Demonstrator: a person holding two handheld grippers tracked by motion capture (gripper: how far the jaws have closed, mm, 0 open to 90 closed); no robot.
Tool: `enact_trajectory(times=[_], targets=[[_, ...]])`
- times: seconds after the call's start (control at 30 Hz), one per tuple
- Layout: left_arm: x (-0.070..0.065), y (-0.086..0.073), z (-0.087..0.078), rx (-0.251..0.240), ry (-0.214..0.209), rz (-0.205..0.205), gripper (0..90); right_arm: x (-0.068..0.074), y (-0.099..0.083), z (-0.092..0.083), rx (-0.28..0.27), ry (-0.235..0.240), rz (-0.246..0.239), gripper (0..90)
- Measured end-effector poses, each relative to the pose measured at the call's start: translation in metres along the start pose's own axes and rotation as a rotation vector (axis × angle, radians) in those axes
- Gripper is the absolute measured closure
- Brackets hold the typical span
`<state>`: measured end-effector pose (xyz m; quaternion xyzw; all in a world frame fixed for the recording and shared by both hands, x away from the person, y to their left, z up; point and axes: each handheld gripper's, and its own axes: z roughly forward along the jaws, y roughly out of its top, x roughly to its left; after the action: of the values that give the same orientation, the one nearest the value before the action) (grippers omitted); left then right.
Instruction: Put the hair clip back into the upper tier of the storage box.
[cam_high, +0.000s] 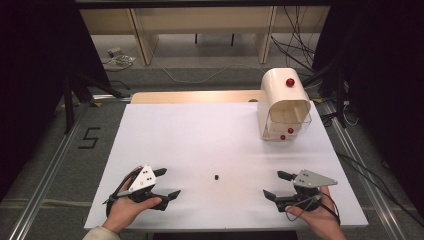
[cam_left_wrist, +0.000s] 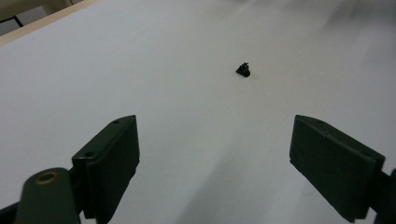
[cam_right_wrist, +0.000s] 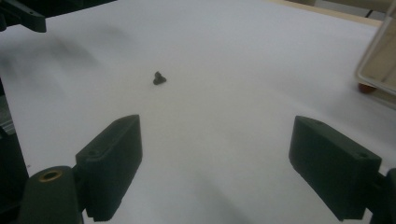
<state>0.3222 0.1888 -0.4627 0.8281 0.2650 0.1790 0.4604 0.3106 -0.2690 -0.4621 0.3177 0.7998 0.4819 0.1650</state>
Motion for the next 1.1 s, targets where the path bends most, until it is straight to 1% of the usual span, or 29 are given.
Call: enact_trajectory(times=[0.03,0.17,0.27,0.33,0.43,0.67,0.83,0.87,0.97,1.0,1.07,1.1], targets=[[0.000,0.000,0.000,0.001,0.002,0.000,15.8,0.001,0.002,0.005,-0.002,0.012,-0.008,19.2],[0.000,-0.001,0.002,0.001,0.006,-0.004,15.8,0.007,0.012,0.024,0.023,0.045,-0.040,22.6],[0.001,-0.002,0.002,0.008,0.005,0.001,15.8,0.011,0.018,0.041,0.039,0.076,-0.062,23.8],[0.000,-0.002,0.002,0.006,0.006,0.005,15.8,0.014,0.023,0.052,0.058,0.088,-0.076,24.5],[0.000,-0.002,0.002,0.005,0.007,0.007,15.8,0.016,0.029,0.067,0.067,0.110,-0.092,26.7],[-0.001,-0.002,0.003,0.005,0.012,0.005,15.8,0.022,0.041,0.101,0.108,0.142,-0.121,31.6],[-0.001,-0.003,0.003,0.006,0.014,0.004,15.8,0.026,0.047,0.123,0.130,0.155,-0.139,35.5],[-0.001,-0.003,0.003,0.005,0.013,0.003,15.8,0.026,0.047,0.127,0.136,0.155,-0.132,36.5],[0.000,-0.003,0.003,0.008,0.014,0.008,15.7,0.027,0.049,0.133,0.148,0.163,-0.133,38.5],[0.000,-0.003,0.003,0.008,0.015,0.007,15.7,0.029,0.050,0.139,0.158,0.163,-0.139,40.9],[0.000,-0.003,0.004,0.006,0.016,0.002,15.7,0.030,0.050,0.146,0.167,0.167,-0.151,43.5],[0.000,-0.004,0.004,0.006,0.017,0.000,15.7,0.031,0.051,0.148,0.177,0.168,-0.150,44.7]])
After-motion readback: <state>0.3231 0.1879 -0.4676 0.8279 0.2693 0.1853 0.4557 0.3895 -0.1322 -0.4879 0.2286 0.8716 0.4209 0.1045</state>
